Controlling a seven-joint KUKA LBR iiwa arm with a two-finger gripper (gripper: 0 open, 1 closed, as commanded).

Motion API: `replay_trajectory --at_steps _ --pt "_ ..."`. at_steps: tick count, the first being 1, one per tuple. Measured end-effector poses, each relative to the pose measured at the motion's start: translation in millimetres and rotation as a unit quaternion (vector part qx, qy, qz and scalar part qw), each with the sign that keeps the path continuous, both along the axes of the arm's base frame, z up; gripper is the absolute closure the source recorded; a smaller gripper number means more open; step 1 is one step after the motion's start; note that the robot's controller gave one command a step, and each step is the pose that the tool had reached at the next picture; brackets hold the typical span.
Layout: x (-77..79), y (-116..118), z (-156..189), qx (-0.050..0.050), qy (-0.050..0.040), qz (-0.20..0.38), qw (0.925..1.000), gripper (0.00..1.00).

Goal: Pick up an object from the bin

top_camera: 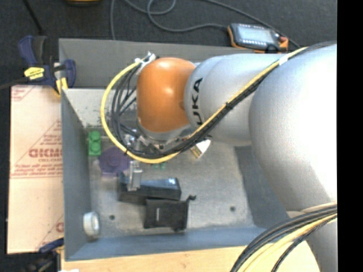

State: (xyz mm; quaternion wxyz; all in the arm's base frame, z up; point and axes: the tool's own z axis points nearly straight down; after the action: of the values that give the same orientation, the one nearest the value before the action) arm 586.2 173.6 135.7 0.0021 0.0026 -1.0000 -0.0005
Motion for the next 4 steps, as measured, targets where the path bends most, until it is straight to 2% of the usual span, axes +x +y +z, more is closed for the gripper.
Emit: replay_trajectory --at_steps 1,2,3,4 --pt "1.3 -1 5 0.001 -0.0031 -0.002 1.0 0.0" --pt "-37.0 7 -28 0.0 -0.005 0.018 0.9998 0.0" --pt "-51.9 6 -41 0.0 -0.0003 0.018 0.9998 0.0" --pt "-49.0 -48 -47 0.0 -0.003 0.011 0.9999 0.0"
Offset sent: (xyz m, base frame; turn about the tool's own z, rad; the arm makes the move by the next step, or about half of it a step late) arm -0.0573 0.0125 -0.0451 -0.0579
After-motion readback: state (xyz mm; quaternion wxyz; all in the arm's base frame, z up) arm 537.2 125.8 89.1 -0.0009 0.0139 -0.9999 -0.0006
